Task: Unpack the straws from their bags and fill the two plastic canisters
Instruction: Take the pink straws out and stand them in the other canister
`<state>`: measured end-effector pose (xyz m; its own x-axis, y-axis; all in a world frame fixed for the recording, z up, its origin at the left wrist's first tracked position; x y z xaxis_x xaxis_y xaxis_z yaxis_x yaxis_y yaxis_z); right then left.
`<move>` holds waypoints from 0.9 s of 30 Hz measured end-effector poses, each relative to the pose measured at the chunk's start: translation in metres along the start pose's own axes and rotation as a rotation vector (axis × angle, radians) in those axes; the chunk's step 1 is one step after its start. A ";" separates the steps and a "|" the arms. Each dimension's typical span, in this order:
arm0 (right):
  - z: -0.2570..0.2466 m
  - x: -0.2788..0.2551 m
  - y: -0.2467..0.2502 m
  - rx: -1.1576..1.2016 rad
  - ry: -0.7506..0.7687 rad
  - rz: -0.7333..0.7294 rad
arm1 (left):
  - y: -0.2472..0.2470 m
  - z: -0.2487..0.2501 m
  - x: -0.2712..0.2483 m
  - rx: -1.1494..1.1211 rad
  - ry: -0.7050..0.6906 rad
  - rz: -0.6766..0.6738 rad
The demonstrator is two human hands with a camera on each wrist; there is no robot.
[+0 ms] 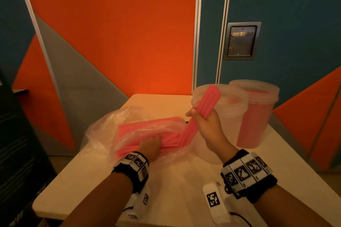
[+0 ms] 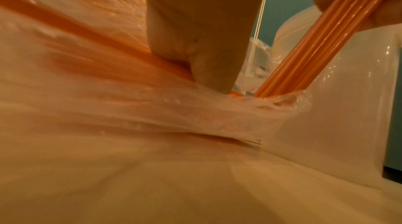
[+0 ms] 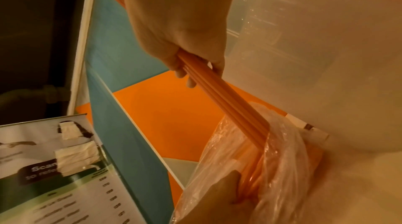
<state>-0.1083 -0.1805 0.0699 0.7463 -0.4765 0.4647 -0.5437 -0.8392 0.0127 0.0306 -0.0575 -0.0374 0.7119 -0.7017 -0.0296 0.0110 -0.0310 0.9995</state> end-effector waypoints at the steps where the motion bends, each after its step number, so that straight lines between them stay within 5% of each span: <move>1: -0.005 -0.001 0.001 0.024 0.034 0.027 | 0.002 -0.002 -0.001 -0.020 -0.024 0.040; 7: -0.043 0.002 0.004 0.102 0.202 0.012 | 0.027 -0.009 -0.014 -0.132 -0.174 0.177; 12: -0.063 0.012 0.011 0.163 0.227 0.018 | 0.046 -0.015 -0.018 -0.180 -0.127 0.175; 16: -0.058 0.011 0.004 0.010 0.268 -0.037 | 0.057 -0.018 -0.012 -0.166 -0.099 0.187; 19: -0.045 0.012 0.002 -0.112 0.260 -0.023 | 0.068 -0.016 -0.016 -0.202 -0.207 0.195; 27: -0.029 0.017 0.001 -0.191 0.221 0.062 | 0.095 -0.024 -0.040 -0.769 -0.413 0.401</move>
<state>-0.1074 -0.1812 0.1037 0.6191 -0.4388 0.6513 -0.6636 -0.7357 0.1352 0.0205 -0.0151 0.0593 0.4611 -0.7584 0.4607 0.3829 0.6384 0.6677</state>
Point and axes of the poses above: each hand's wrist, its own x-axis towards the middle knuckle, its own y-axis out of the back of the hand, z = x × y, the point moved 4 cm from there along x, towards the middle knuckle, and after that the axes turned 7 degrees about -z, right-handed, at the moved point
